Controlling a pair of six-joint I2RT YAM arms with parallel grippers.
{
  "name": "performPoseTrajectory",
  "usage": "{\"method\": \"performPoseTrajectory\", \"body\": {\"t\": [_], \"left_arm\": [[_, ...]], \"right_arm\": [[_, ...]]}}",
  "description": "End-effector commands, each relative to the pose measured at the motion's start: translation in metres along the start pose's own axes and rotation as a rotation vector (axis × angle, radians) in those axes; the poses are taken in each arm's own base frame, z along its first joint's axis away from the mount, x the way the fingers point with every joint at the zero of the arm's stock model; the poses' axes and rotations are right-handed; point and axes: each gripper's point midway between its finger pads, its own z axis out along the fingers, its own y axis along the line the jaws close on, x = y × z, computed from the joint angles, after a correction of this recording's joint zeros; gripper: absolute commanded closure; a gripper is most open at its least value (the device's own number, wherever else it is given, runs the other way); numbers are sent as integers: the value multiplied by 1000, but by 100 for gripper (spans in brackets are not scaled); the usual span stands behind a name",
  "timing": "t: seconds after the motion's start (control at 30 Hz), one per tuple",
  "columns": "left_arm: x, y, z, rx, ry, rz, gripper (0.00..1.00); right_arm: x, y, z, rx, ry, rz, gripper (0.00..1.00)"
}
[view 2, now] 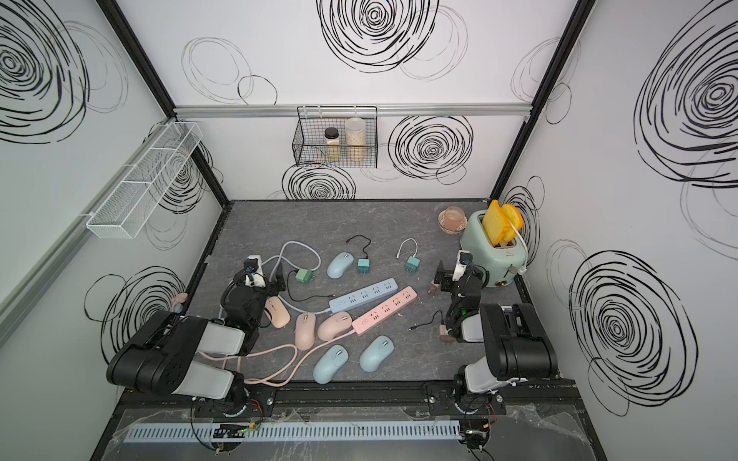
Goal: Unplug the wireless mouse
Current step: Reset both arms
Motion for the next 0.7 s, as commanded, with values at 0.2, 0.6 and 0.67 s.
{"method": "performPoseTrajectory", "body": {"t": [0.2,0.6,0.67], "left_arm": [[-26,9,3,-37,-92,-14,3],[-23,8,10,-15,-67,-21,3],[-25,9,7,-25,-80,-20,3]], "right_arm": [[-15,0,2,-10,-42,12,2],[-15,0,2,-16,-41,12,2],[-15,0,2,-16,-42,12,2]]}}
